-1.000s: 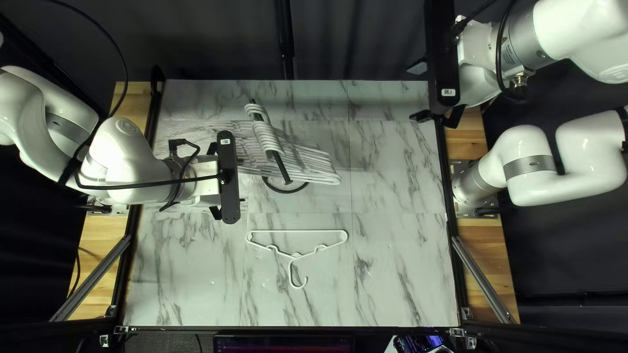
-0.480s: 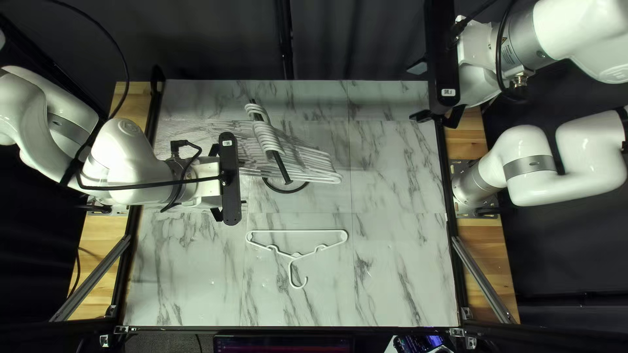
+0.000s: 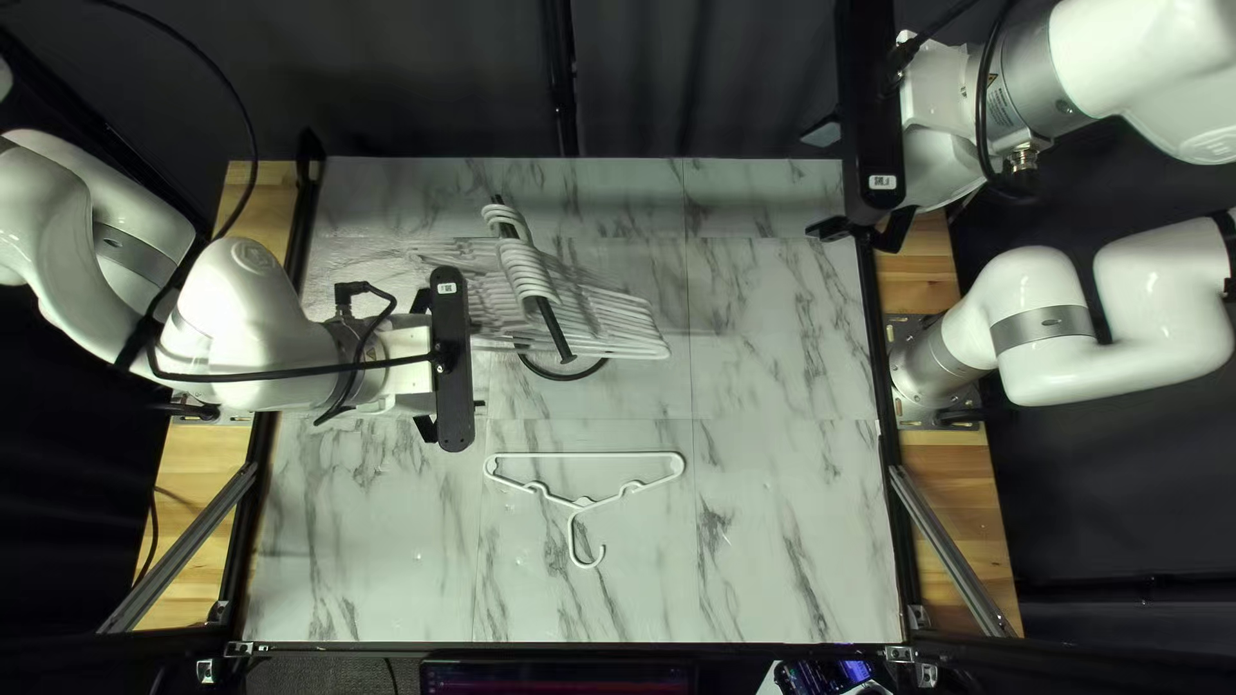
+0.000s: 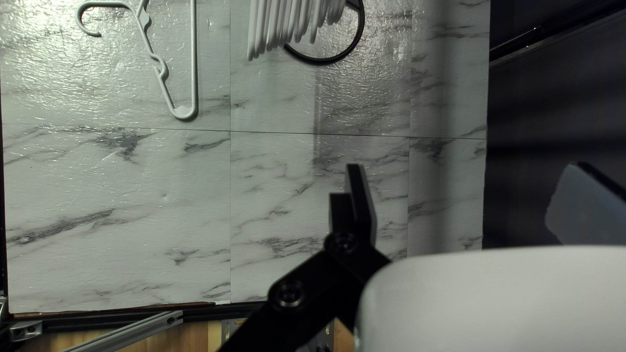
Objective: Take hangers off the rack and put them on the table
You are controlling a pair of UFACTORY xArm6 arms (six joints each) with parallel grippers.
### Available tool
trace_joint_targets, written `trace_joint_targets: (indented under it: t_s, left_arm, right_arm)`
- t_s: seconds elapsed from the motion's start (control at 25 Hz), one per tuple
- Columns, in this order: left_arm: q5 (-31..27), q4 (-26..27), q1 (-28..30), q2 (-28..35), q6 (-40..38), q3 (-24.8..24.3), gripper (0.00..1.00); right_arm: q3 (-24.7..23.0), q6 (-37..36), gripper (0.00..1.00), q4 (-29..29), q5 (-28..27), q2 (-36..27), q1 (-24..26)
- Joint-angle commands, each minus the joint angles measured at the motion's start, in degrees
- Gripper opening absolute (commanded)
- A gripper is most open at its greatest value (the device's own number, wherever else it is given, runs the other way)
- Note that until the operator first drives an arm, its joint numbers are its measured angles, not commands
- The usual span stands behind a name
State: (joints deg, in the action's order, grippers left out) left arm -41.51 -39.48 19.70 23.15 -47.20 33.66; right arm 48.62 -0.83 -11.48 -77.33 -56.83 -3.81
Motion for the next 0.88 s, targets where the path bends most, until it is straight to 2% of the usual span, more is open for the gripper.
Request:
trace_joint_targets:
  t_s: [0.04,0.24,0.32,0.4,0.44,0.48,0.6,0.88]
  left_arm:
    - [-0.1,-0.5,0.6,-0.3,-0.8,0.2,1.00]
    - [0.5,-0.9,0.4,-0.5,-1.4,-0.2,1.00]
    - [0.7,-1.0,0.2,-0.5,-1.4,-0.4,0.92]
    - [1.0,-1.1,-0.1,-0.5,-1.4,-0.5,0.56]
    - [1.2,-1.2,-0.3,-0.5,-1.4,-0.6,0.17]
    - [1.4,-1.2,-0.5,-0.5,-1.4,-0.7,0.08]
    - [1.7,-1.2,-1.0,-0.5,-1.0,-0.6,0.04]
    - [1.3,-0.7,-1.9,-0.4,0.8,0.4,0.05]
  right_arm:
    - [0.0,0.0,1.00,0.0,0.0,0.0,0.0]
    - [0.0,0.0,1.00,0.0,0.0,0.0,0.0]
    - [0.0,0.0,1.00,0.0,0.0,0.0,0.0]
    - [0.0,0.0,1.00,0.0,0.0,0.0,0.0]
    - [0.0,0.0,1.00,0.0,0.0,0.0,0.0]
    - [0.0,0.0,1.00,0.0,0.0,0.0,0.0]
    - [0.0,0.0,1.00,0.0,0.0,0.0,0.0]
    - [0.0,0.0,1.00,0.0,0.0,0.0,0.0]
